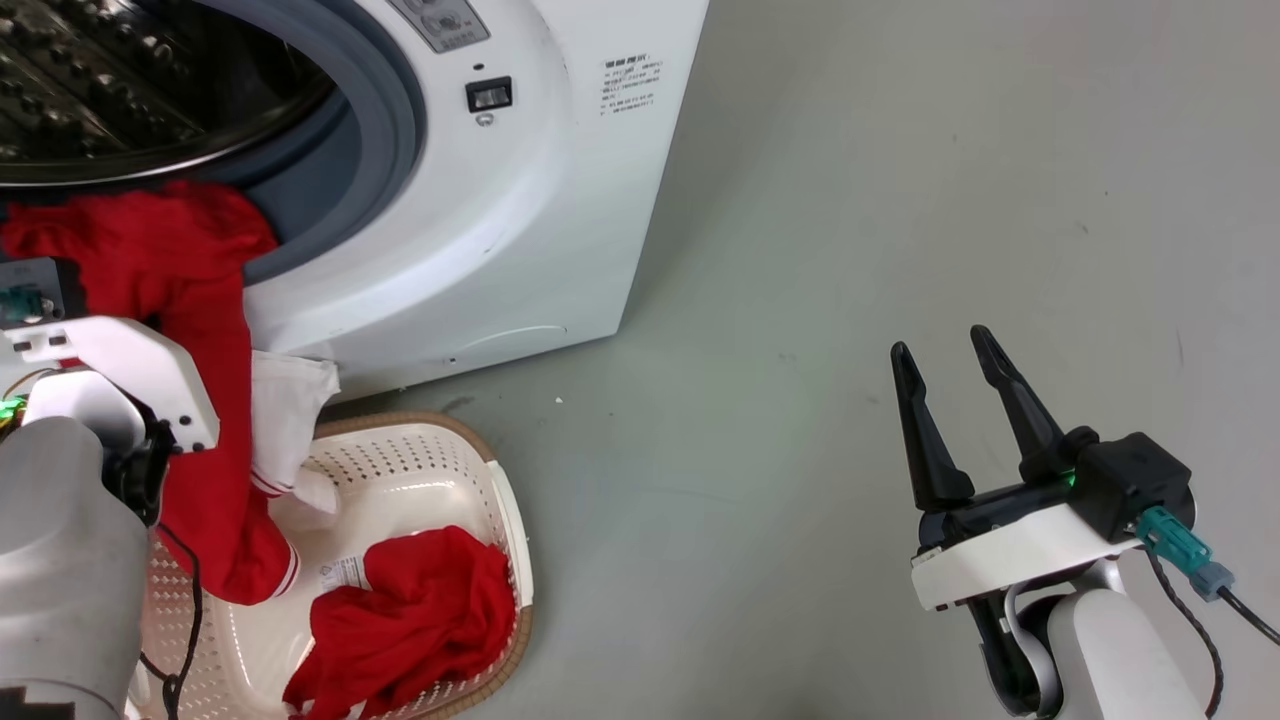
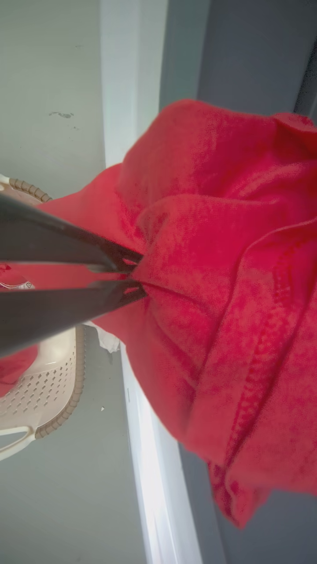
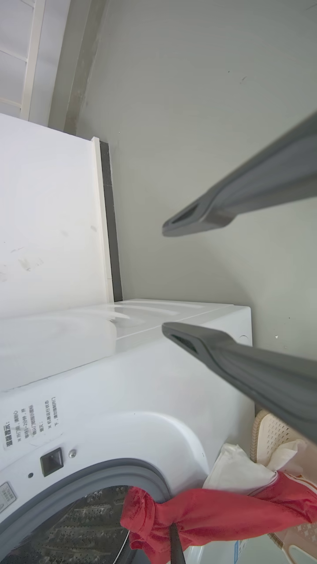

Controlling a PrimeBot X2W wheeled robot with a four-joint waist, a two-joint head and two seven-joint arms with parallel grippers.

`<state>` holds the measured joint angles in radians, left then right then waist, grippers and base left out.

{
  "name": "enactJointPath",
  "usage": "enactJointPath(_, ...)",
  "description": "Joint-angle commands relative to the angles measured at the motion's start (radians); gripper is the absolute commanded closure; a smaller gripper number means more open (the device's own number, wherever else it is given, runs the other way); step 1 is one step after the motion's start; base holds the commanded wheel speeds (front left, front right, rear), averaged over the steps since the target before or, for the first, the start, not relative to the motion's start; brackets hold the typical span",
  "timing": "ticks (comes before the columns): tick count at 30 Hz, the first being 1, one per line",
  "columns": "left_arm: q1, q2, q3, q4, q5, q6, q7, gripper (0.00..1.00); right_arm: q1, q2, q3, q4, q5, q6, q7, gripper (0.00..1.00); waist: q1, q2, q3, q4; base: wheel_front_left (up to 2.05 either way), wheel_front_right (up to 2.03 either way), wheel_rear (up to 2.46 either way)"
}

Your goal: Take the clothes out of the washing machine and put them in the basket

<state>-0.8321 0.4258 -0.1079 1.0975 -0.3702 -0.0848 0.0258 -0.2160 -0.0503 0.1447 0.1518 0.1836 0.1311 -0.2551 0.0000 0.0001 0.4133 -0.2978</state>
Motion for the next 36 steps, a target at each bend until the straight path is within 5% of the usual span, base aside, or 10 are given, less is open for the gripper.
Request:
enactJointPath(1, -0.003, 0.002, 0.001, -0.012, -0.003, 0.000, -0.021, 1.00, -0.001, 0.000, -0.001, 0.002, -0.006, -0.001, -0.006, 0.00, 0.0000, -0.0001, -0.009, 0.004, 0.00, 0.00, 0.00)
enactJointPath(15, 0.174, -0.060, 0.013, -0.109, -0.015, 0.053, -0.272, 1.00, 0.058, 0.000, -0.027, -0.011, -0.041, -0.001, 0.026, 0.00, 0.0000, -0.0001, -0.157, 0.083, 0.00, 0.00, 0.00)
enactJointPath(28, 0.459, -0.144, 0.025, -0.425, -0.009, 0.118, -0.292, 1.00, 0.119, 0.000, -0.050, -0.067, -0.076, -0.001, 0.082, 0.00, 0.0000, -0.0001, -0.230, 0.167, 0.00, 0.00, 0.00)
enactJointPath(36, 0.598, -0.207, 0.006, -0.453, -0.043, 0.132, -0.255, 1.00, 0.114, 0.000, -0.044, -0.107, -0.081, -0.001, 0.102, 0.00, 0.0000, -0.0001, -0.189, 0.167, 0.00, 0.00, 0.00)
